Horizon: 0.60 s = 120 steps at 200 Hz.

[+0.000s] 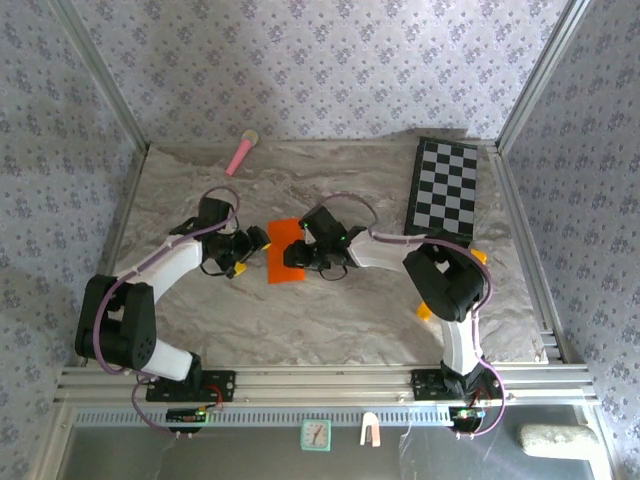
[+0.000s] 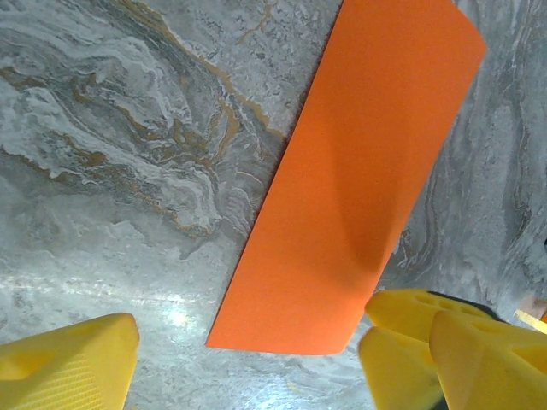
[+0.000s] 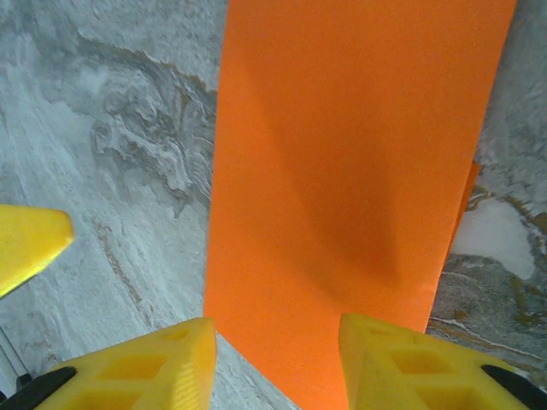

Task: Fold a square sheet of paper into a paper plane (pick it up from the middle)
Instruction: Rotate the paper at the center of the table.

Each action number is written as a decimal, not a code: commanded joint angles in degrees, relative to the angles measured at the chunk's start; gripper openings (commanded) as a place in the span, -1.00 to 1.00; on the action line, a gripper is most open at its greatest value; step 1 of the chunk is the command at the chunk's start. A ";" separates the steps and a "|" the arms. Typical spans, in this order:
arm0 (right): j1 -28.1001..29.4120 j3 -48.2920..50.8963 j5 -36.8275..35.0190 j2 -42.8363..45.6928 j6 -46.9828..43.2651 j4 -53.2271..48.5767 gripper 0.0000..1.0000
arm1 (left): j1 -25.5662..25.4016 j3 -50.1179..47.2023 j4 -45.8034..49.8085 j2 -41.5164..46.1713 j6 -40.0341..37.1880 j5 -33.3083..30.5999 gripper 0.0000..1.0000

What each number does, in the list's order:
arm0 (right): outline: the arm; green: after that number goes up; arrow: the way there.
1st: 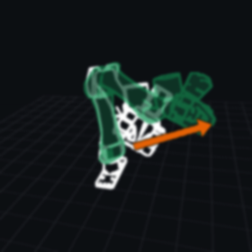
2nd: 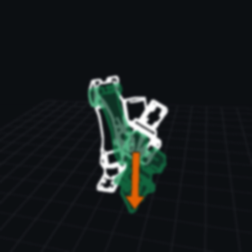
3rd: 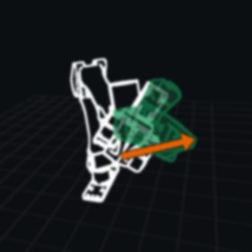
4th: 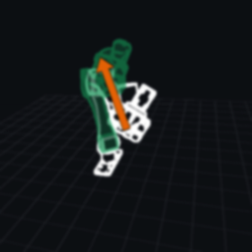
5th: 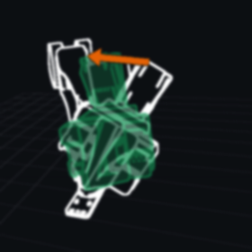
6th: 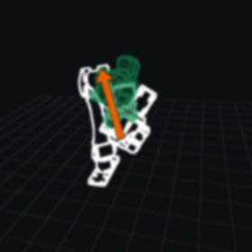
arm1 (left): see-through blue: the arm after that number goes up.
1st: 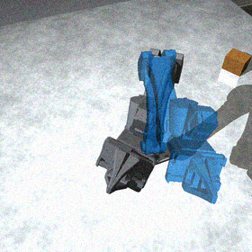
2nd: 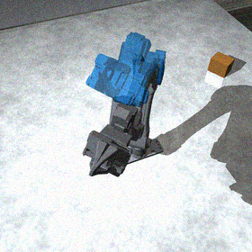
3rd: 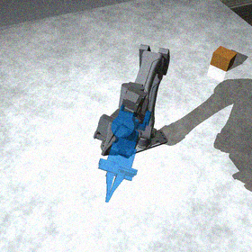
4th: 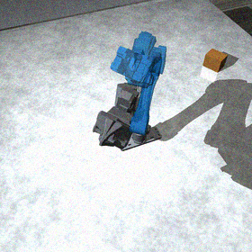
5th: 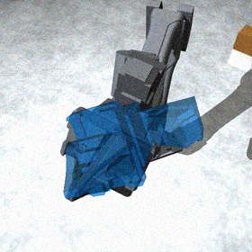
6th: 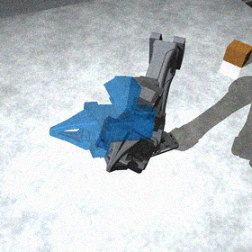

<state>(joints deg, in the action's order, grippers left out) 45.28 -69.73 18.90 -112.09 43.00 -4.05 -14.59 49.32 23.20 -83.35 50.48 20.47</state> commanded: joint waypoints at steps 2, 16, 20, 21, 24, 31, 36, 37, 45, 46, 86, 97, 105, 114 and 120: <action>0.34 -1.80 0.75 -1.81 -1.96 -4.61 -0.15 | 0.35 -0.51 -1.54 0.06 0.46 1.96 0.77; 0.34 -2.19 -0.16 -2.23 -4.14 -7.40 -0.15 | 0.35 -0.57 -1.88 -0.28 0.37 2.67 0.76; 0.34 -2.31 -0.42 -2.32 -4.97 -8.53 -0.16 | 0.35 -0.56 -1.93 -0.43 0.18 2.93 0.77; 0.34 -2.32 -0.51 -2.33 -5.18 -8.83 -0.15 | 0.35 -0.55 -1.98 -0.46 0.12 3.01 0.77; 0.29 -2.46 -0.72 -2.34 -5.88 -9.58 -0.16 | 0.34 -0.55 -2.08 -0.49 0.01 3.20 0.77; 0.25 -2.68 -1.04 -2.34 -6.52 -11.22 -0.16 | 0.35 -0.55 -2.08 -0.79 -0.27 3.58 0.77; 0.13 -2.68 -1.26 -2.34 -9.02 -12.56 -0.16 | 0.33 -0.64 -2.06 -0.90 -0.46 3.76 0.77; 0.15 -2.68 -1.29 -2.34 -9.31 -12.69 -0.16 | 0.34 -0.63 -2.04 -0.92 -0.46 3.82 0.77; 0.05 -2.62 -1.40 -2.24 -11.45 -14.87 -0.16 | 0.34 -0.73 -2.16 -1.05 -0.56 4.17 0.77; 0.02 -2.57 -1.40 -2.20 -11.71 -14.99 -0.16 | 0.35 -0.77 -2.18 -1.08 -0.64 4.20 0.77; -2.40 3.17 0.13 0.71 -20.90 -20.08 -0.16 | -0.12 -1.80 -3.99 -1.56 -0.79 8.14 0.76; -3.34 4.14 1.33 2.08 -22.03 -19.90 -0.17 | -0.83 -2.03 -4.28 -1.71 -0.67 8.65 0.76; -3.91 4.36 2.79 3.03 -22.06 -19.51 -0.18 | -1.63 -2.20 -4.38 -1.89 -0.51 8.88 0.76; -4.61 4.71 5.14 4.43 -21.08 -17.83 -0.18 | -2.46 -2.56 -4.57 -1.93 -0.17 9.06 0.74; -4.94 4.94 6.85 5.57 -19.85 -16.15 -0.18 | -2.97 -2.86 -4.69 -1.99 0.11 9.15 0.74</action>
<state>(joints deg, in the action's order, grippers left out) 42.00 -67.02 21.39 -109.30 24.91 -17.58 -15.62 47.59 19.51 -84.71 50.48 26.92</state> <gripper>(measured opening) 0.413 0.874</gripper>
